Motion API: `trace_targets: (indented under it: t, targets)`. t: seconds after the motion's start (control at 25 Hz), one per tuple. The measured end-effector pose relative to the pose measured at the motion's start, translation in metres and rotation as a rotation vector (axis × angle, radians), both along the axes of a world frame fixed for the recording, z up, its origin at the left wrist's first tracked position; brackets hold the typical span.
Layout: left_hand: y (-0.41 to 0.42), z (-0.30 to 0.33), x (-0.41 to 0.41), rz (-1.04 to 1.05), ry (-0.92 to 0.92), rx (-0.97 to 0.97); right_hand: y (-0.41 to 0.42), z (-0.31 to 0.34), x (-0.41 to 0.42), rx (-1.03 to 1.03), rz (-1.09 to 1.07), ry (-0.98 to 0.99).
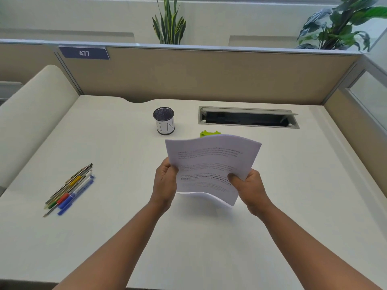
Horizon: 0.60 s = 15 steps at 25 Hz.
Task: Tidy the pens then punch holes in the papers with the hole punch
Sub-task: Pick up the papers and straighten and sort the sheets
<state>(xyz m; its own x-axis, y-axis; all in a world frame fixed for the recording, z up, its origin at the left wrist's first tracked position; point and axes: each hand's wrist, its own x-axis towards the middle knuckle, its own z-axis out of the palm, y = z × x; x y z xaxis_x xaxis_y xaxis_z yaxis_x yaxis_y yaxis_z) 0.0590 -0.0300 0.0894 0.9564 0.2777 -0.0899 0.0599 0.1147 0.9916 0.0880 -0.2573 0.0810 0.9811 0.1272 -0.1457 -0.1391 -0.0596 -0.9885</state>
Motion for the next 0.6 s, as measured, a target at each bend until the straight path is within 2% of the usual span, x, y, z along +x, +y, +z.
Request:
trace_targets:
  t: [0.12, 0.28, 0.44, 0.6]
  targets:
    - [0.003, -0.001, 0.002, 0.003, -0.008, 0.002, 0.000, -0.001, -0.002, -0.013, -0.009, -0.018]
    - [0.005, -0.010, 0.001, -0.031, 0.079, -0.005, 0.000, -0.011, -0.008, -0.051, -0.007, 0.023]
    - [0.005, -0.007, 0.001, -0.043, 0.054, 0.035, 0.004, -0.005, -0.008, -0.025, -0.008, 0.005]
    - [0.006, -0.011, 0.004, -0.033, 0.091, -0.018, 0.004, -0.011, -0.008, -0.088, 0.037, 0.027]
